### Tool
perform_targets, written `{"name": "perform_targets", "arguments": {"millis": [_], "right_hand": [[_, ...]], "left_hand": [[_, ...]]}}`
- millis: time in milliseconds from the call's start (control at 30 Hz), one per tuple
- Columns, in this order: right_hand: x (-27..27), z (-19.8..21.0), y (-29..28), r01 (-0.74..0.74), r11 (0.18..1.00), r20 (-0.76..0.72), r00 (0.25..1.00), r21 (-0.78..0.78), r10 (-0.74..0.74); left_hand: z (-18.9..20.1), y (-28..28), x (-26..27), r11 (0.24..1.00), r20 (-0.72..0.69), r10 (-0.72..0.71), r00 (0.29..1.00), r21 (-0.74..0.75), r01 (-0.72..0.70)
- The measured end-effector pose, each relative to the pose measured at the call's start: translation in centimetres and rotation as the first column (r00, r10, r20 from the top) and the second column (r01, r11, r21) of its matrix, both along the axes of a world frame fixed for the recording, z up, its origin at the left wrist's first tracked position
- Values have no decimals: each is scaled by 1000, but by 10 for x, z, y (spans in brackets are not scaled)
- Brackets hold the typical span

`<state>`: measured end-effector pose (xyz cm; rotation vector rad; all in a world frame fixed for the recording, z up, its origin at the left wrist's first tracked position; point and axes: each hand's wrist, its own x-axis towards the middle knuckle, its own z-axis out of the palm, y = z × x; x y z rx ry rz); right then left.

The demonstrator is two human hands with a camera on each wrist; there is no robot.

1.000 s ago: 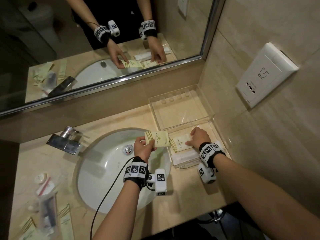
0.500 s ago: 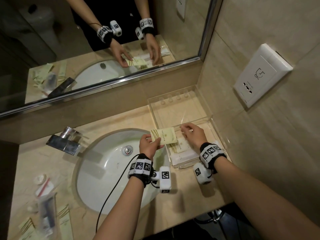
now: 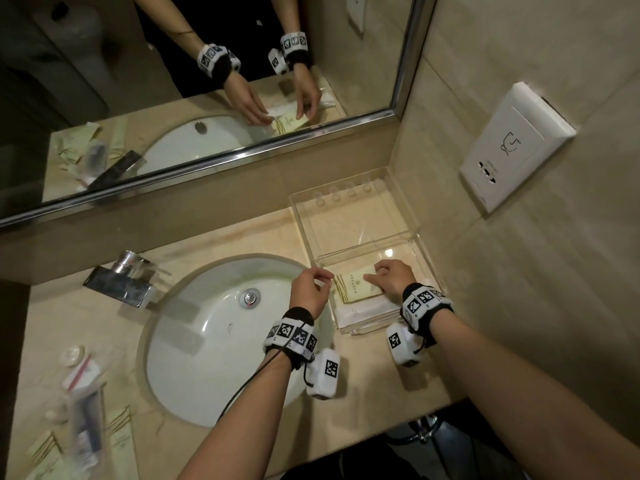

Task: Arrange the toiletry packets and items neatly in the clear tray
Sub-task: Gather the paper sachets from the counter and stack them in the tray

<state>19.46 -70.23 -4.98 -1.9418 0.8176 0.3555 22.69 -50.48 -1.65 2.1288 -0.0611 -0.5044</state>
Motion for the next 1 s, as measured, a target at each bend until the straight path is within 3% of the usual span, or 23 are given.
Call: {"name": "perform_targets", "arguments": {"millis": [133, 300, 467, 600, 767, 900, 1000], "right_hand": [[0, -5, 6, -5, 1000, 29, 1000, -26, 5], [0, -9, 9, -12, 994, 42, 999, -112, 17], [1, -7, 10, -9, 982, 39, 999, -188, 17], [1, -7, 12, -9, 989, 46, 999, -151, 16], [-1, 0, 10, 5, 991, 65, 998, -134, 3], [3, 22, 10, 101, 991, 184, 979, -85, -84], [9, 53, 32, 60, 997, 304, 952, -51, -42]], "left_hand": [[-2, -5, -6, 980, 67, -175, 982, 110, 167], [-9, -18, -8, 884, 55, -408, 911, 274, 379], [-13, -23, -9, 761, -51, -525, 850, 419, 495], [-15, -24, -8, 746, -43, -539, 841, 439, 501], [-11, -21, -8, 840, 33, -440, 897, 368, 398], [16, 0, -7, 968, 51, -172, 984, 192, 159], [35, 37, -13, 997, 30, 11, 999, 74, -13]]}}
